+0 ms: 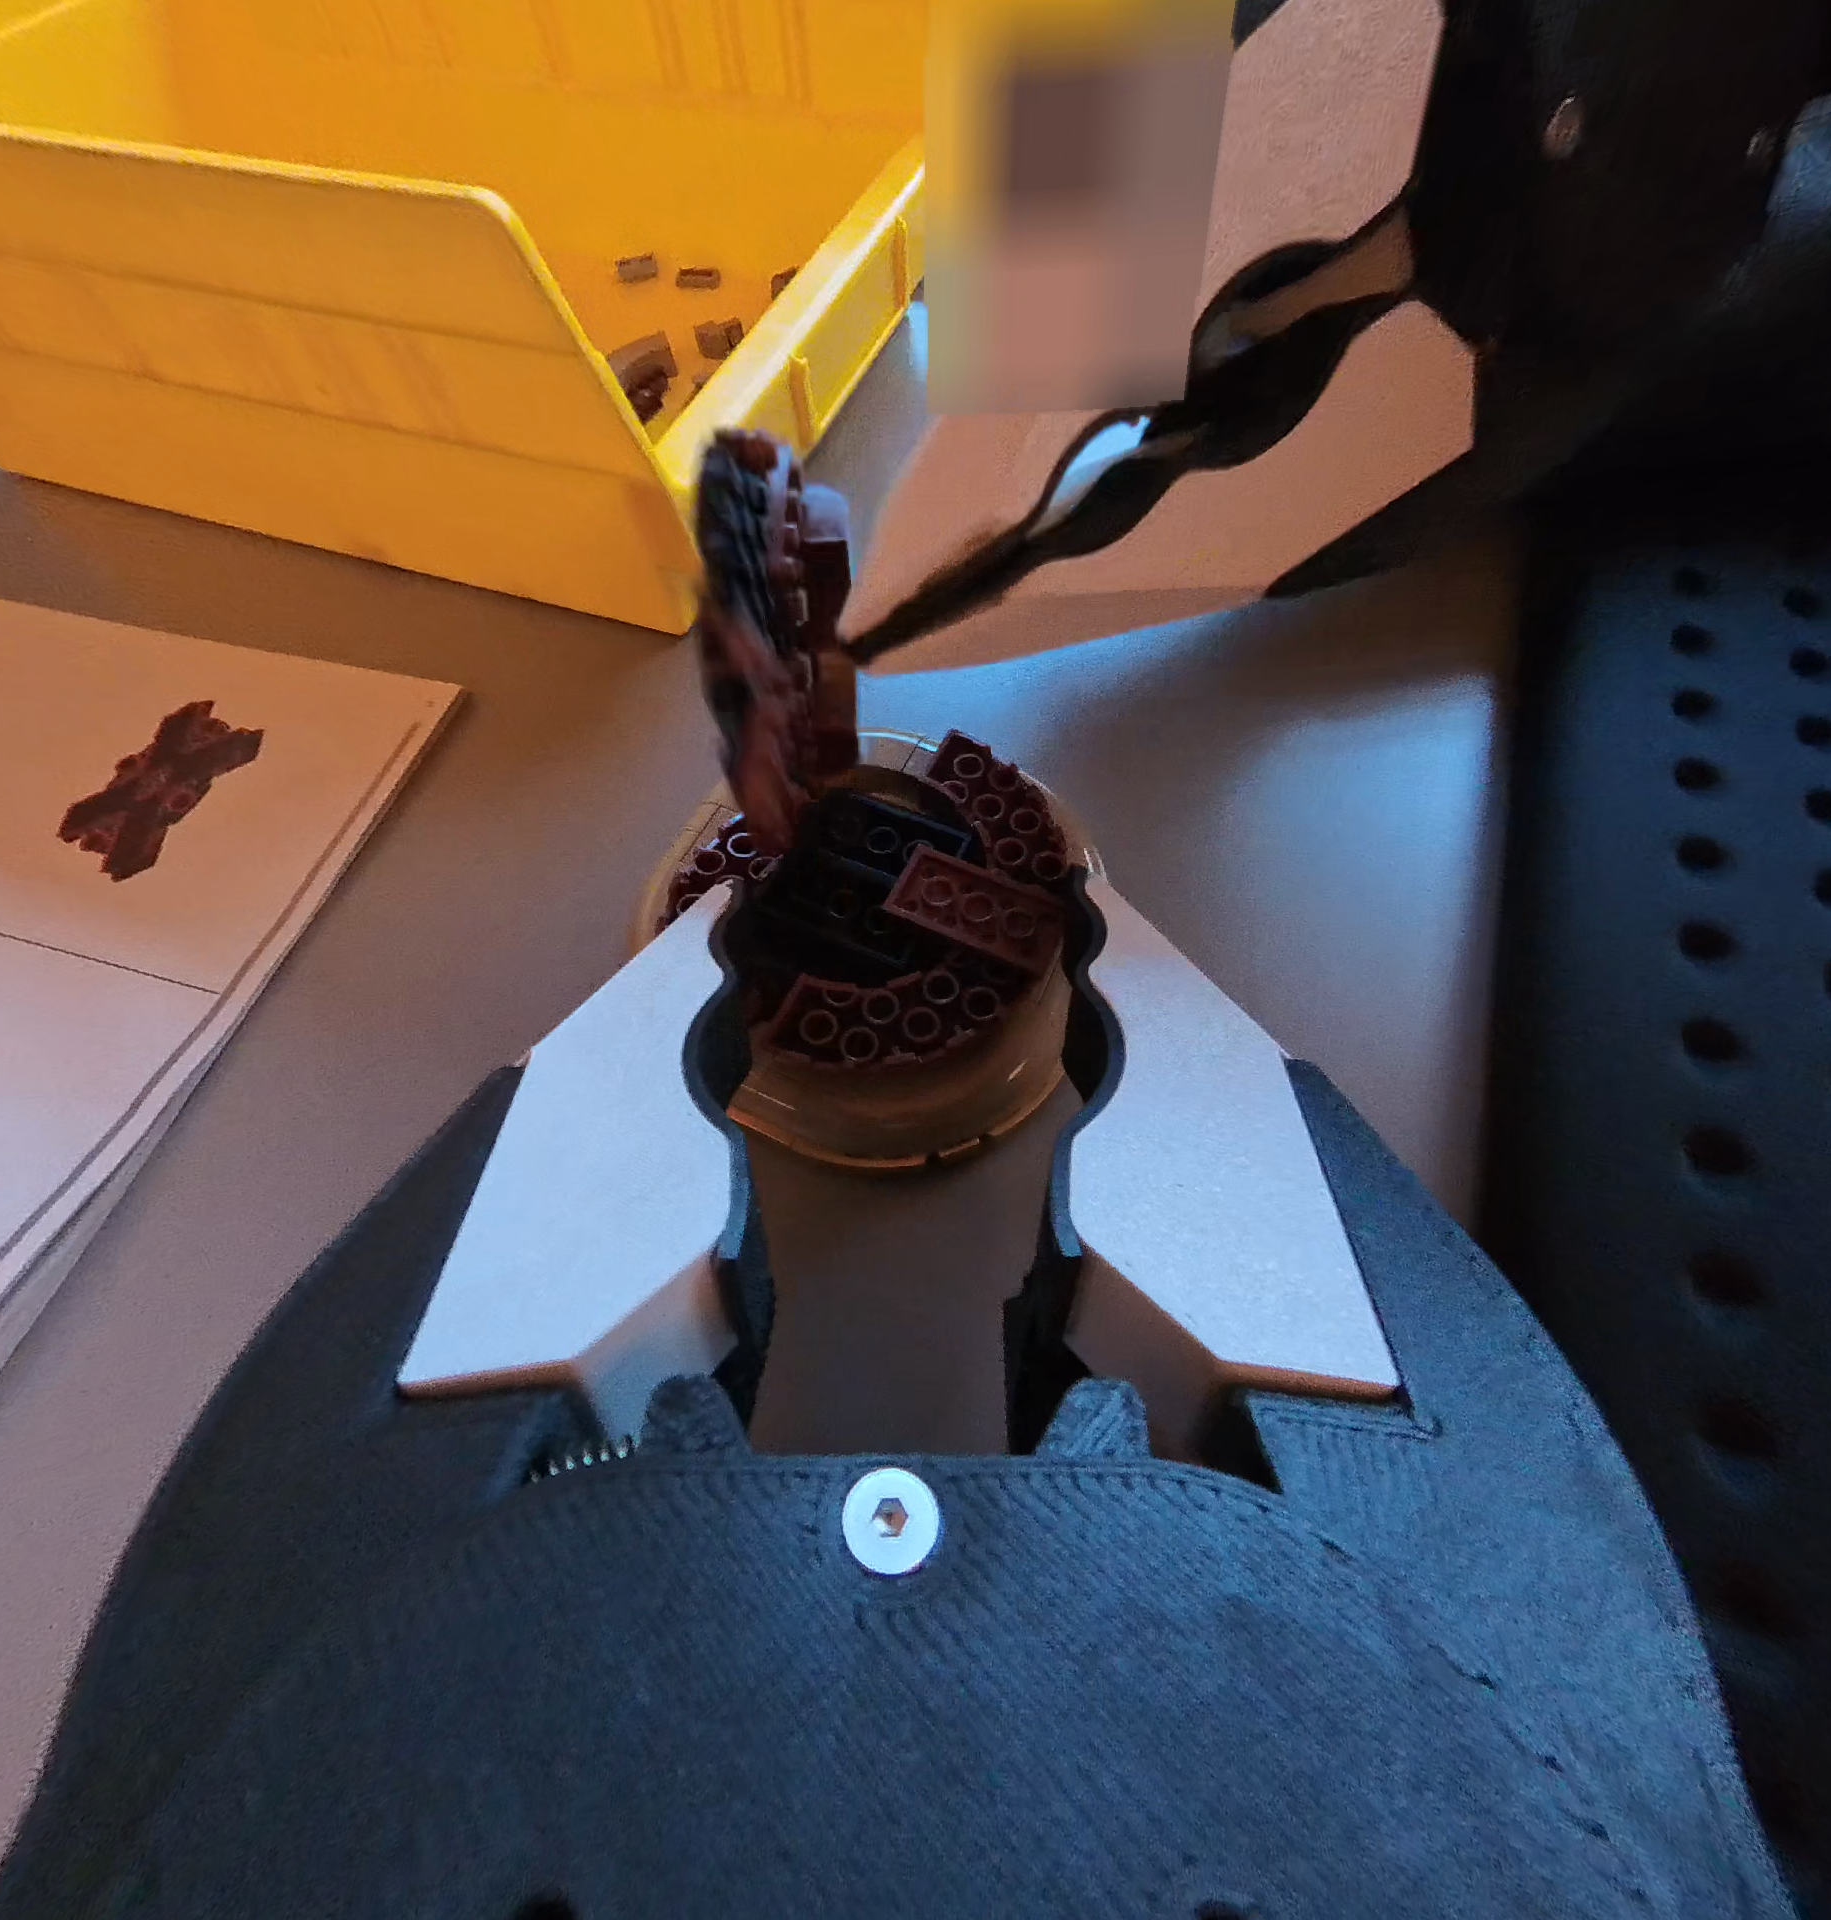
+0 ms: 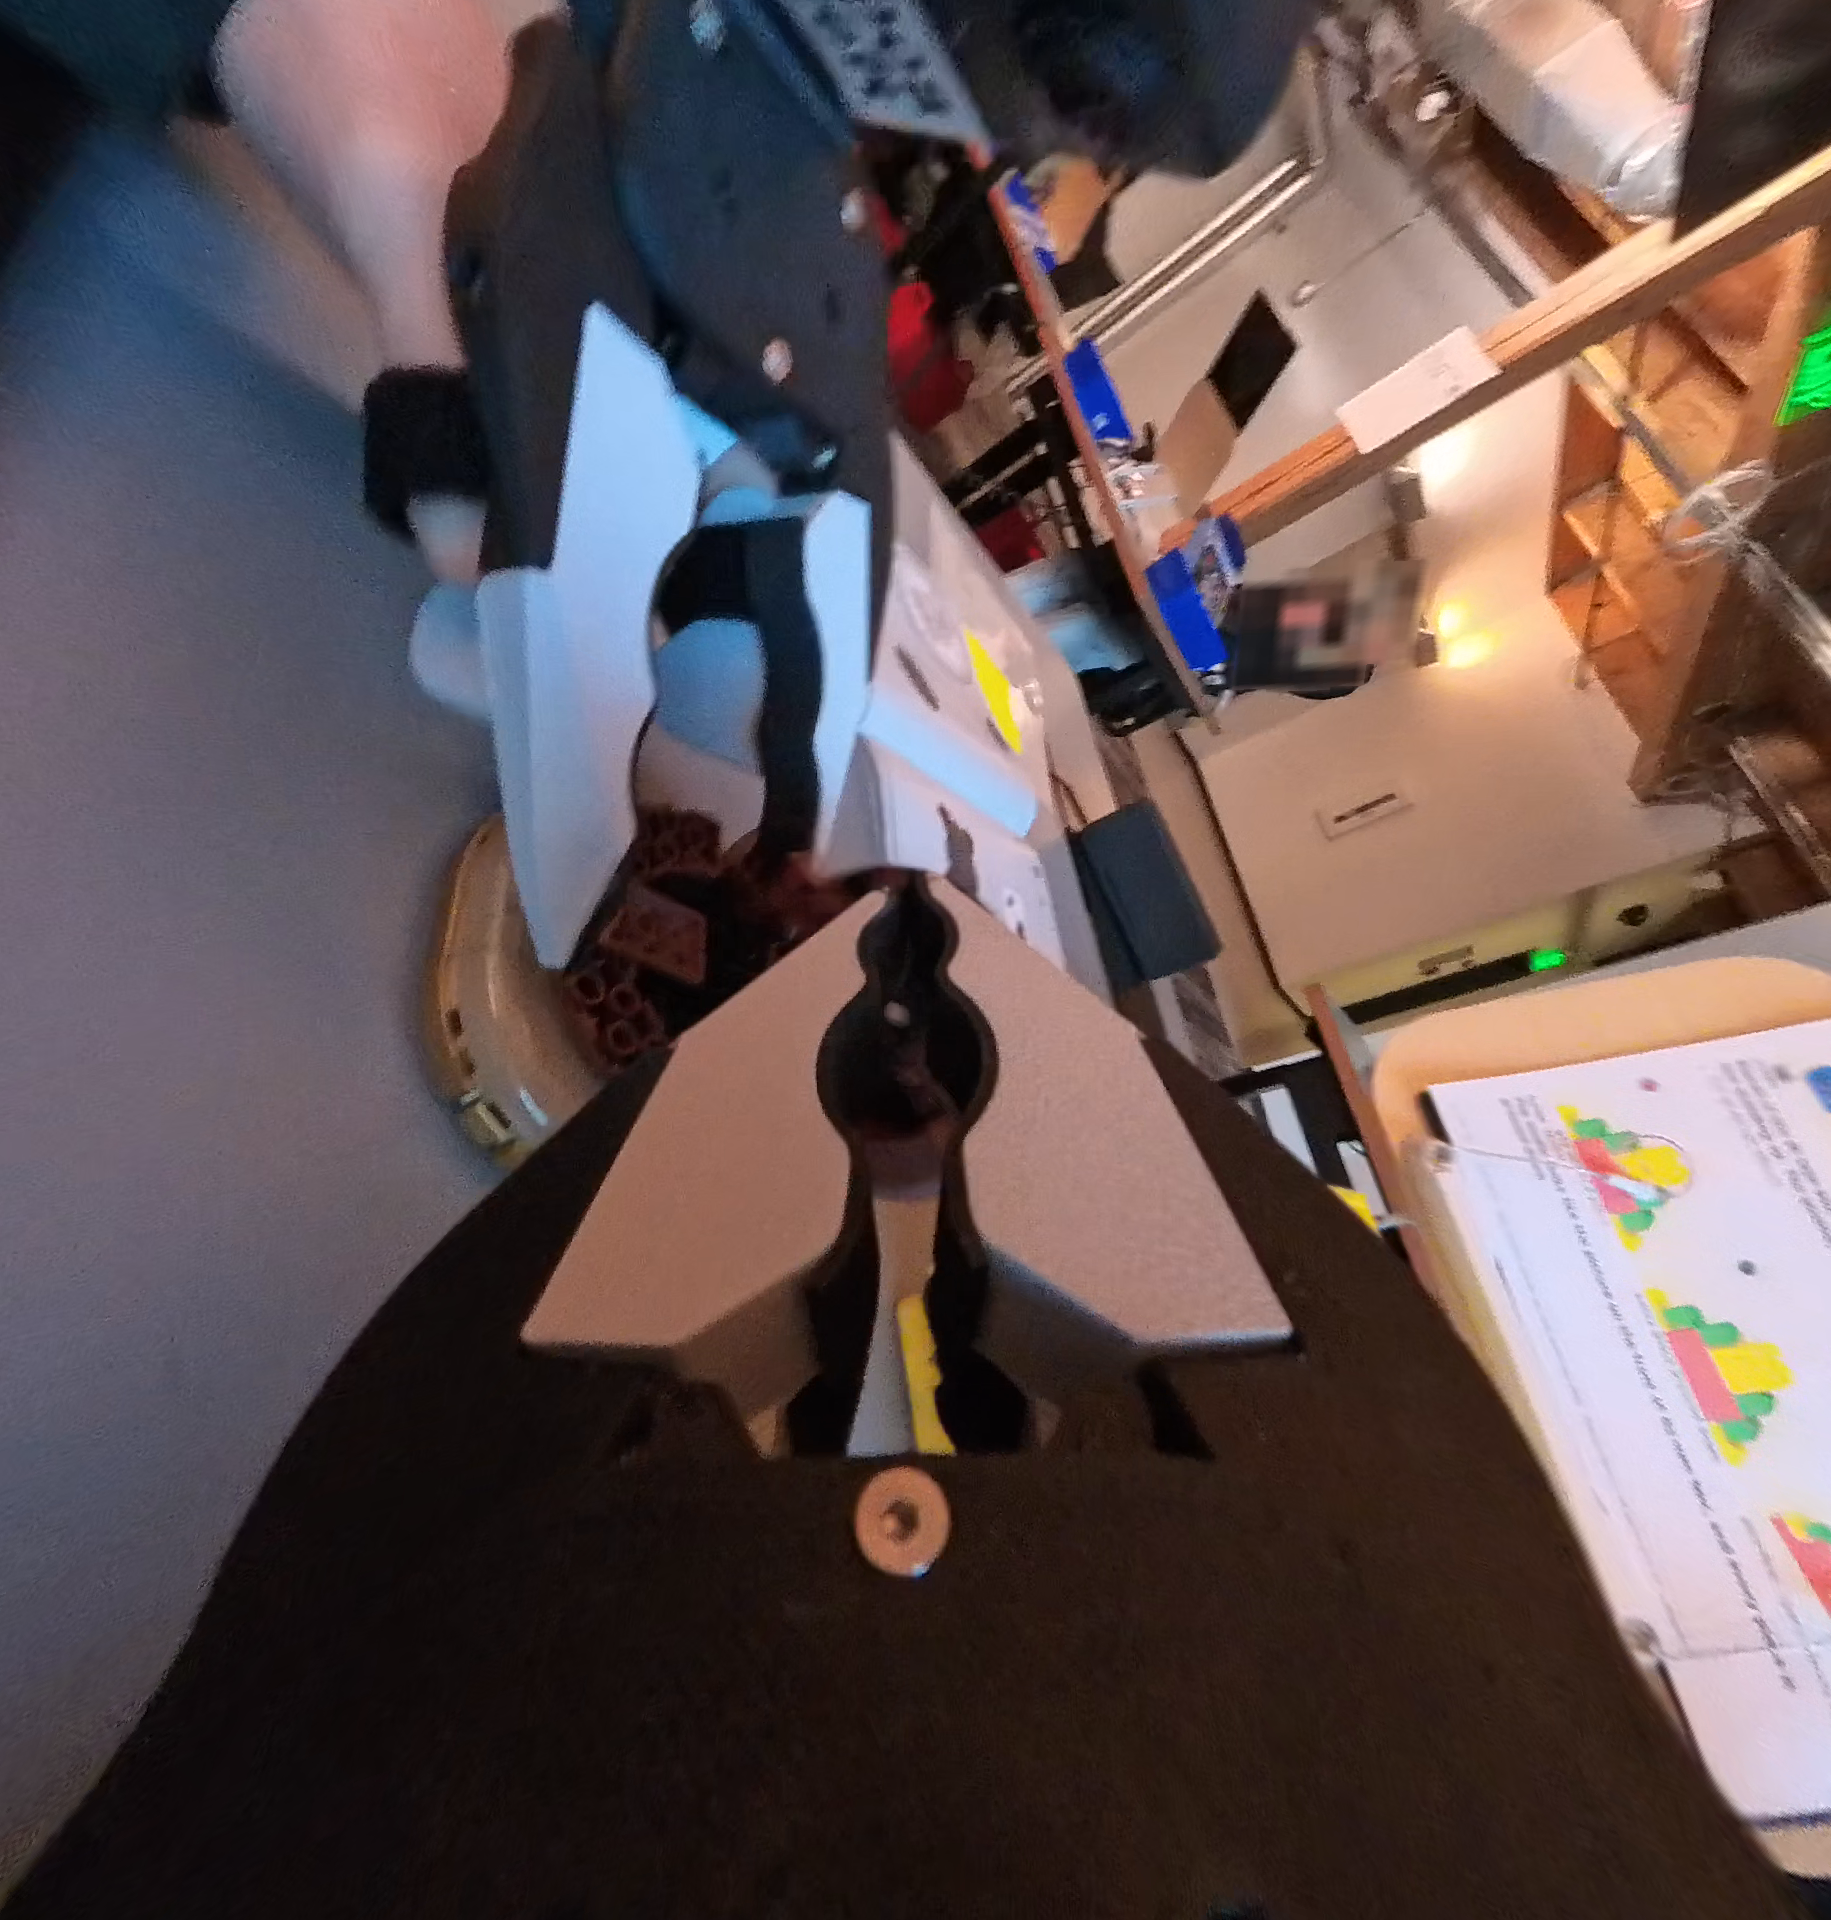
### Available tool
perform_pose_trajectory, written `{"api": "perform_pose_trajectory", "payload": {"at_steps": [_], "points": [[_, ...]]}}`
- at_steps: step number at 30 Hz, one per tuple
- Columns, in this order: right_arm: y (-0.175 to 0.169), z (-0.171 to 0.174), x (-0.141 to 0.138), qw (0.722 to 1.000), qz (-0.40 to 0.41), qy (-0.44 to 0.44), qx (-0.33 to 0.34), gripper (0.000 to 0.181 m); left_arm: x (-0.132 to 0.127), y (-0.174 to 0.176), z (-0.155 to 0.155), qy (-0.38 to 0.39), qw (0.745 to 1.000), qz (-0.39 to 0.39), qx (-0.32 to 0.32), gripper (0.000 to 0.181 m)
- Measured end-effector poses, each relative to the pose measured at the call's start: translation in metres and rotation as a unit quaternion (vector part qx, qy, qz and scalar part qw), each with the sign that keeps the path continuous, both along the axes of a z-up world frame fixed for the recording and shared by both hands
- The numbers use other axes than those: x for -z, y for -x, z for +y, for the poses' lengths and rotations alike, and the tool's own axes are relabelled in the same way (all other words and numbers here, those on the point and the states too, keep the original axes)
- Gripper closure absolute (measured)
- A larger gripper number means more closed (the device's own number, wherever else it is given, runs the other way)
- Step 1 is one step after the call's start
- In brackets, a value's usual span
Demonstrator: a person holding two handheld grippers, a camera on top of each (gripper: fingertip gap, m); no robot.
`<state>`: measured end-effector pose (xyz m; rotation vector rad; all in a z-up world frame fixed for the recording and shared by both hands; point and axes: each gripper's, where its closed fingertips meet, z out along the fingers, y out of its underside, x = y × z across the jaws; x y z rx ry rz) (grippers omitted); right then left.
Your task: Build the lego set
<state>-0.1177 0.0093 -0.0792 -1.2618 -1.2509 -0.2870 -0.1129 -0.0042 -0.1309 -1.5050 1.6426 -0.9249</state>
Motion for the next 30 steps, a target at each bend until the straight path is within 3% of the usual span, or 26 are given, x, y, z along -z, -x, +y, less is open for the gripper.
{"api": "perform_pose_trajectory", "payload": {"at_steps": [8, 12, 15, 18, 21, 26, 30], "points": [[-0.008, -0.011, 0.015, 0.997, -0.024, 0.063, -0.045, 0.181, -0.001, 0.002, 0.002, 0.012, 1.000, -0.001, 0.004, 0.122], [-0.038, -0.017, 0.023, 0.990, -0.047, 0.131, -0.035, 0.181, -0.001, 0.005, 0.003, 0.012, 1.000, -0.001, 0.008, 0.122], [-0.071, -0.024, 0.008, 0.979, 0.008, 0.203, -0.027, 0.181, -0.001, 0.008, 0.004, 0.013, 1.000, -0.001, 0.012, 0.122], [-0.108, -0.032, 0.016, 0.946, 0.077, 0.315, -0.003, 0.163, -0.001, 0.011, 0.006, 0.011, 1.000, -0.001, 0.013, 0.122], [-0.133, -0.039, 0.028, 0.923, 0.107, 0.369, 0.006, 0.162, -0.001, 0.013, 0.009, 0.011, 1.000, -0.001, 0.010, 0.121], [-0.131, -0.043, 0.031, 0.902, 0.148, 0.405, -0.017, 0.154, -0.001, 0.016, 0.015, 0.006, 1.000, -0.002, -0.001, 0.119], [-0.134, -0.034, 0.049, 0.902, 0.127, 0.412, 0.018, 0.148, -0.002, 0.019, 0.022, 0.000, 1.000, -0.003, -0.014, 0.114]]}}
